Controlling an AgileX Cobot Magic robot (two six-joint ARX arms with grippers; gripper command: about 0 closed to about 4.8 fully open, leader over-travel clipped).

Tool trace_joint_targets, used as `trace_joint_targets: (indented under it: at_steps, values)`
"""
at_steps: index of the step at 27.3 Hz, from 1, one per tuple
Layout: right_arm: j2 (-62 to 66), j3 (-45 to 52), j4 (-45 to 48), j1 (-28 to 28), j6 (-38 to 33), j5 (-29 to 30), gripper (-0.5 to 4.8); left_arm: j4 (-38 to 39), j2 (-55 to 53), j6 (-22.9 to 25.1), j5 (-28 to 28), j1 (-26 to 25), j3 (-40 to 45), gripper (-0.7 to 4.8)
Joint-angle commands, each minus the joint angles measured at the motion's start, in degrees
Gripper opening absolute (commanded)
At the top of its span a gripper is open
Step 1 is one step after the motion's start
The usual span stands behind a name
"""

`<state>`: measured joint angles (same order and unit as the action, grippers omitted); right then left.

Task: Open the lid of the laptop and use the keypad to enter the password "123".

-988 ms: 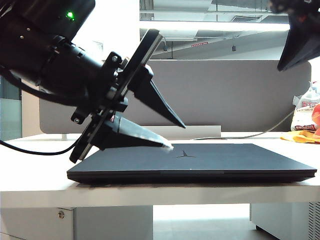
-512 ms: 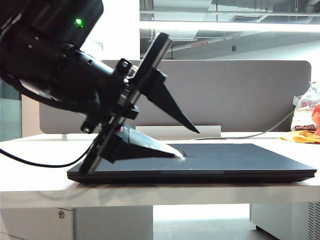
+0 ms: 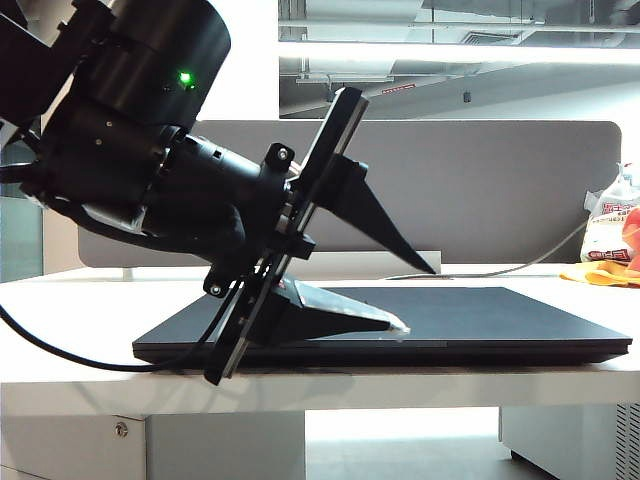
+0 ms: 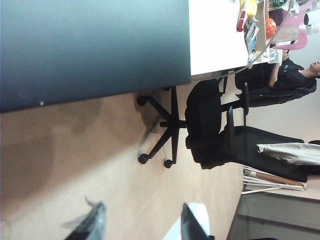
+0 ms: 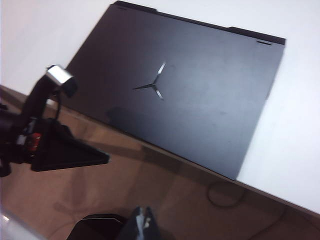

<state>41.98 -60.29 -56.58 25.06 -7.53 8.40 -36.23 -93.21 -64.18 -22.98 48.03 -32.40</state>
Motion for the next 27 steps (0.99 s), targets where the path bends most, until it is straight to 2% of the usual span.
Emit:
trace_joint_targets:
  at_steps: [1,7,11,18,27]
  values:
    - [-0.1,-0.1,-0.2,0.0,-0.1,0.6,-0.05,-2.1,-0.4,-1.2,0.4,0.0,-0.5,1.93]
    - [0.0,-0.1,-0.2,0.0,0.3,2.3,-0.05,-2.0,-2.5,-3.0,1.1,0.0,-2.8,1.93]
    - [0.0,-0.1,-0.2,0.0,0.5,2.3,-0.05,-2.7,-5.0,-6.8,1.7,0.0,-4.9,1.93]
    - [0.0,-0.1,-0.2,0.0,1.6,2.2,-0.05,-3.9,-7.7,-15.1,8.0,0.1,-5.9,1.93]
    - [0.3,-0.1,-0.1,0.0,2.0,2.3,-0.05,-3.5,-8.3,-19.3,12.6,1.3,-5.8,1.93]
